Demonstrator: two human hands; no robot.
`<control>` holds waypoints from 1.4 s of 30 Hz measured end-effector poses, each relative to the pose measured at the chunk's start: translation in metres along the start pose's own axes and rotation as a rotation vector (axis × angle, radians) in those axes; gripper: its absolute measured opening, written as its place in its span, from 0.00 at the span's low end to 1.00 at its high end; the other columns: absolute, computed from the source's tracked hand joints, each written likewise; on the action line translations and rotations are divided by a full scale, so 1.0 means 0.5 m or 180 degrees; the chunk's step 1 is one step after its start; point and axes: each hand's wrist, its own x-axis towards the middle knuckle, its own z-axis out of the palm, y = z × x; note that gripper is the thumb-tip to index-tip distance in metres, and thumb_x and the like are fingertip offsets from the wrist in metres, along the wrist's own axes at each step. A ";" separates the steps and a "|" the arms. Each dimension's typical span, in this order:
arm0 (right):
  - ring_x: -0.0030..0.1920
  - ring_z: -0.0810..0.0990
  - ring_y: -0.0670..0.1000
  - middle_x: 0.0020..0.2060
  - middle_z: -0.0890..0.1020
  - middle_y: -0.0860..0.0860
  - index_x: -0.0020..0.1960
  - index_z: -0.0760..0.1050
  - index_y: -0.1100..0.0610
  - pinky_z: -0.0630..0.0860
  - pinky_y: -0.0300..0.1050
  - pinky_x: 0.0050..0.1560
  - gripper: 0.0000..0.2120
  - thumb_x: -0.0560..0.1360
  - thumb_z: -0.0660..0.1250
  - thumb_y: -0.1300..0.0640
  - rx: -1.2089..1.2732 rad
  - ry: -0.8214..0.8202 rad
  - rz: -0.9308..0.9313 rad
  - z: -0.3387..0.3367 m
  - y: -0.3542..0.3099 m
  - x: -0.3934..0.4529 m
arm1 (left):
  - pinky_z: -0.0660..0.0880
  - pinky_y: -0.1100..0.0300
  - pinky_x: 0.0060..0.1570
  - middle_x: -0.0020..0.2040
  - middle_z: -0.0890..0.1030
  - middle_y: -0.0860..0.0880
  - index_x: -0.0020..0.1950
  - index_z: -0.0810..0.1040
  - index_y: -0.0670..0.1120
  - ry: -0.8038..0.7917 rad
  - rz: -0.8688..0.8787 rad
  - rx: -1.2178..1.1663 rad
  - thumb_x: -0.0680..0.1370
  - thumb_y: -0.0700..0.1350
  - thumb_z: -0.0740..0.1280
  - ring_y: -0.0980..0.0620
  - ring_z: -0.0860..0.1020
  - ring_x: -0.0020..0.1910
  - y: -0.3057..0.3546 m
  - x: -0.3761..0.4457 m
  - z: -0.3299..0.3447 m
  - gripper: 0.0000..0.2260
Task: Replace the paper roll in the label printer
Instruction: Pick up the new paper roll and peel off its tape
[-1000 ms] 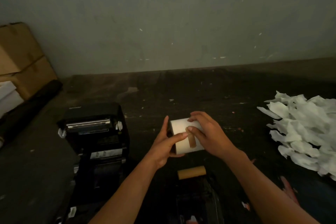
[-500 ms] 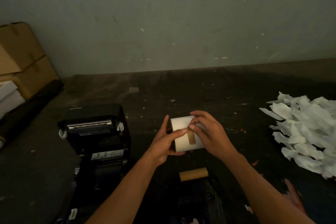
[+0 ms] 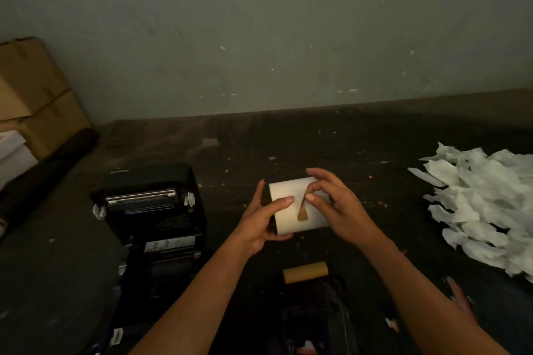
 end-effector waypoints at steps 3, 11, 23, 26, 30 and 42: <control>0.67 0.64 0.38 0.67 0.68 0.42 0.48 0.76 0.48 0.64 0.39 0.63 0.04 0.76 0.63 0.54 0.0244 0.0187 0.0117 -0.011 0.001 -0.010 | 0.80 0.43 0.40 0.64 0.71 0.48 0.73 0.53 0.68 0.0054 0.0052 -0.0004 0.52 0.53 0.83 0.41 0.75 0.59 -0.002 0.000 -0.007 0.57; 0.52 0.74 0.46 0.53 0.74 0.48 0.46 0.73 0.46 0.71 0.43 0.53 0.06 0.76 0.64 0.57 -0.0316 0.0865 0.1265 -0.039 0.093 -0.011 | 0.80 0.43 0.40 0.61 0.71 0.53 0.72 0.53 0.68 0.0248 0.0236 0.0003 0.53 0.54 0.83 0.44 0.73 0.58 -0.029 -0.017 -0.038 0.56; 0.63 0.70 0.55 0.61 0.71 0.54 0.59 0.74 0.53 0.63 0.60 0.65 0.12 0.77 0.61 0.54 -0.1883 -0.1107 0.2220 0.052 0.284 -0.089 | 0.80 0.42 0.41 0.63 0.73 0.55 0.72 0.56 0.69 0.0821 0.0301 0.0002 0.52 0.55 0.83 0.46 0.75 0.59 -0.091 -0.071 -0.110 0.55; 0.65 0.68 0.55 0.62 0.70 0.54 0.59 0.74 0.53 0.59 0.62 0.67 0.12 0.77 0.61 0.54 -0.2069 -0.1265 0.2117 0.060 0.300 -0.106 | 0.80 0.42 0.41 0.62 0.74 0.55 0.71 0.57 0.69 0.0895 0.0283 -0.0027 0.52 0.55 0.83 0.45 0.76 0.58 -0.099 -0.082 -0.115 0.54; 0.64 0.69 0.56 0.62 0.71 0.55 0.64 0.70 0.54 0.58 0.64 0.68 0.18 0.76 0.62 0.51 -0.2274 -0.1043 0.2071 0.063 0.300 -0.109 | 0.80 0.42 0.42 0.62 0.74 0.55 0.72 0.57 0.68 0.0846 0.0275 -0.0001 0.54 0.54 0.83 0.45 0.76 0.58 -0.095 -0.089 -0.111 0.53; 0.61 0.72 0.51 0.62 0.73 0.51 0.65 0.68 0.51 0.72 0.49 0.59 0.25 0.72 0.68 0.45 -0.0557 0.0269 0.1527 0.012 0.187 -0.004 | 0.80 0.44 0.41 0.65 0.71 0.53 0.73 0.55 0.67 0.0508 0.0248 0.0329 0.52 0.54 0.83 0.44 0.75 0.59 -0.042 -0.063 -0.082 0.56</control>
